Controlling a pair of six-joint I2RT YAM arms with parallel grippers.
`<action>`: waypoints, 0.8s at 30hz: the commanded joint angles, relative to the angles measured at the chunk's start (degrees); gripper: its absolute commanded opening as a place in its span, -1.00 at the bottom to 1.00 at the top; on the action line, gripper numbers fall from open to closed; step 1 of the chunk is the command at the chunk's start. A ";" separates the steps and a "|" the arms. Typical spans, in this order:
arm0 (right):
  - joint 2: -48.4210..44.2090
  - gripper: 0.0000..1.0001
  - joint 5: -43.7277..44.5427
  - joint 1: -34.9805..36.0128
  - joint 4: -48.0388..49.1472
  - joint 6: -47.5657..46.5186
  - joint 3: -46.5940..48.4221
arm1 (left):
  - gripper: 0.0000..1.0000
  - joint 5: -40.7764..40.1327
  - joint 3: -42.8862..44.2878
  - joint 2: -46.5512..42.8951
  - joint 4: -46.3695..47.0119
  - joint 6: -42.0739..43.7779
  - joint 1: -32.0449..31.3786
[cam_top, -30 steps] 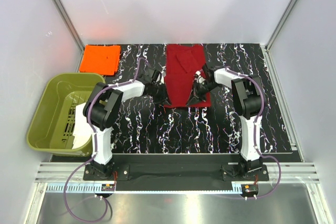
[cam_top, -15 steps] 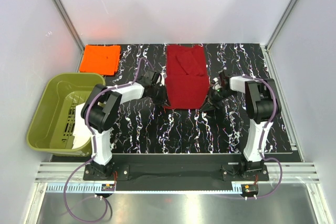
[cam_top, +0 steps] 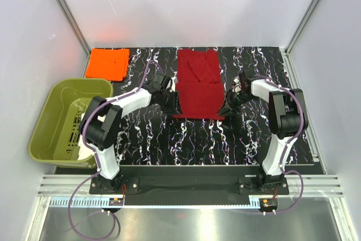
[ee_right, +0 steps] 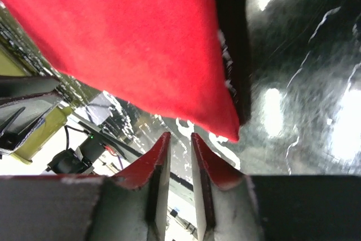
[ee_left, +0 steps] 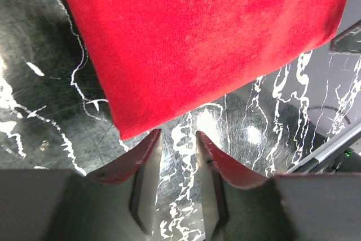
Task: Fold and stack the t-shirts
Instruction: Fold the tshirt
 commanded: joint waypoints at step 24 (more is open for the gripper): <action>-16.01 0.59 10.52 -1.53 -0.95 2.34 -12.64 | 0.39 -4.62 -13.87 -17.41 -3.87 -7.48 -2.65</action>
